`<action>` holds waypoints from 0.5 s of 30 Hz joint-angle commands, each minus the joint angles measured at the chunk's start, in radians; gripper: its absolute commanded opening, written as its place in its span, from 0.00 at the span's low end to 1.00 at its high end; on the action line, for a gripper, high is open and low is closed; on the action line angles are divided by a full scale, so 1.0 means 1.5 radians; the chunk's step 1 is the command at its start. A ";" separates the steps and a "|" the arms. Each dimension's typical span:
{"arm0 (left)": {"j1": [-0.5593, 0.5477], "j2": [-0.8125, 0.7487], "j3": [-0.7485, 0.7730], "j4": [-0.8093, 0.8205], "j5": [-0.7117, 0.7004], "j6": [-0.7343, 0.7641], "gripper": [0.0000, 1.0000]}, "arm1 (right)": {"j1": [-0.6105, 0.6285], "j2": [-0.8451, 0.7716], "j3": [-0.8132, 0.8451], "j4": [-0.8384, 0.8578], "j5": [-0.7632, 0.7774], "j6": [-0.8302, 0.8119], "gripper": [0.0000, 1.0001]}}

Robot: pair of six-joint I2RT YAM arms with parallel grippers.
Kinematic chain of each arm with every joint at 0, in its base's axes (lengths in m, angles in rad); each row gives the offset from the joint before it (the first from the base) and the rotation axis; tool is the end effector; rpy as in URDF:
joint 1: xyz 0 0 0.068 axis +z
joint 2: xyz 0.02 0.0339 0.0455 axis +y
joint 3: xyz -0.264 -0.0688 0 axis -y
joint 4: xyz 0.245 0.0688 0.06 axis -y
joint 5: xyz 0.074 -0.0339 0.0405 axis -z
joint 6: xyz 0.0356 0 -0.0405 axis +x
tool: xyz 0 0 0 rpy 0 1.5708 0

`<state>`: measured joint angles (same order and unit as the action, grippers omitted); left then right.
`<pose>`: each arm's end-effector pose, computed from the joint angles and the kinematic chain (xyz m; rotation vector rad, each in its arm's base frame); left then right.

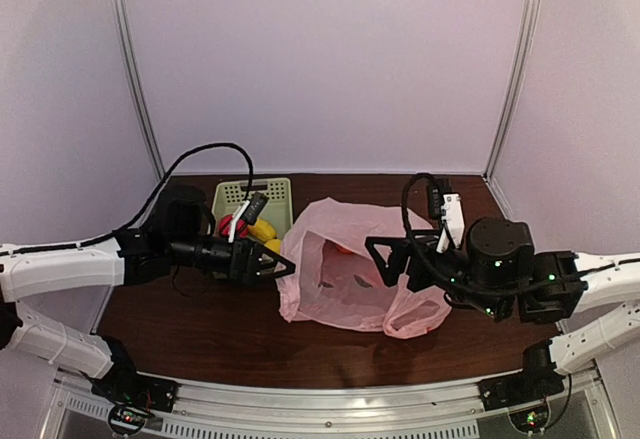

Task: Untie the knot of the plastic bag and take out the fruit
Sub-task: Hold the bag opening of the takeout bag.

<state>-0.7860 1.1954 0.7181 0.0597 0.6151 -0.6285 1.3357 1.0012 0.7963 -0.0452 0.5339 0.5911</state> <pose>0.1710 -0.2003 0.2581 0.6255 2.1556 -1.4595 0.0714 0.2205 0.3188 -0.3045 1.8514 0.8840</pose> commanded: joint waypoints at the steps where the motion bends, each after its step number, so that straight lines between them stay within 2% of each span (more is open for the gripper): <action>1: -0.009 0.017 0.012 0.047 -0.031 -0.014 0.98 | 0.001 0.019 0.024 -0.023 0.011 -0.006 1.00; 6: -0.015 0.050 0.022 0.021 -0.060 -0.009 0.97 | 0.001 0.029 0.020 0.005 0.005 -0.016 1.00; 9: -0.019 0.060 0.029 0.020 -0.064 -0.008 0.92 | 0.001 0.033 0.020 0.011 0.003 -0.019 1.00; 11: -0.020 0.068 0.035 0.024 -0.058 -0.005 0.84 | 0.000 0.037 0.019 0.015 -0.001 -0.022 1.00; 15: -0.021 0.086 0.048 0.040 -0.035 -0.009 0.59 | 0.001 0.051 0.014 0.028 -0.011 -0.028 0.99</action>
<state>-0.8108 1.2987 0.7429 0.0689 0.5407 -0.6460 1.3357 1.0565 0.8036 -0.0277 0.5316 0.5694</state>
